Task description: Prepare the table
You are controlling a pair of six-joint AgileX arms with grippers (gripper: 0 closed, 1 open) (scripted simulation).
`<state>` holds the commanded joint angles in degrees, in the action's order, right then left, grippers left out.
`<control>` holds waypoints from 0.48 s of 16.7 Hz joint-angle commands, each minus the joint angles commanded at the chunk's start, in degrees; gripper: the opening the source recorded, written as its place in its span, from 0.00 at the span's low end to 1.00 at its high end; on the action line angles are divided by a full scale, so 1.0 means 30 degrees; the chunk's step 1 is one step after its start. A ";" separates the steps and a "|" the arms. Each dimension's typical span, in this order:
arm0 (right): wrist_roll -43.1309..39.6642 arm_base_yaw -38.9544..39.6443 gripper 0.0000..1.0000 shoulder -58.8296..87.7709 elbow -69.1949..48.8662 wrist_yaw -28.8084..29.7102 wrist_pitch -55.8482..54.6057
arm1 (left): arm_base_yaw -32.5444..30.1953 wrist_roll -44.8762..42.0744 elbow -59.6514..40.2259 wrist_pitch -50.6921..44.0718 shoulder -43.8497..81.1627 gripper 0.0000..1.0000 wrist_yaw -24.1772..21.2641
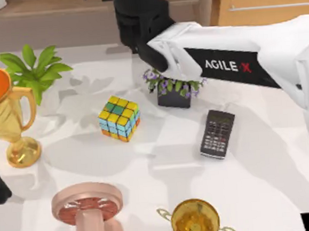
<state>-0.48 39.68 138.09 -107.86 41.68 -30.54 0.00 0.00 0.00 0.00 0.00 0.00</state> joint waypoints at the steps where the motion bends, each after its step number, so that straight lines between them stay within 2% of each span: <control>1: 0.0000 0.0000 0.00 0.0000 0.0000 0.0000 0.0000 | 0.0000 0.0000 0.0000 0.0000 0.0000 1.00 0.0000; 8: 0.0035 0.0588 0.00 -0.1384 0.1818 0.0438 -0.0348 | 0.0000 0.0000 0.0000 0.0000 0.0000 1.00 0.0000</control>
<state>-0.38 41.44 133.94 -102.41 43.00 -31.58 0.00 0.00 0.00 0.00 0.00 0.00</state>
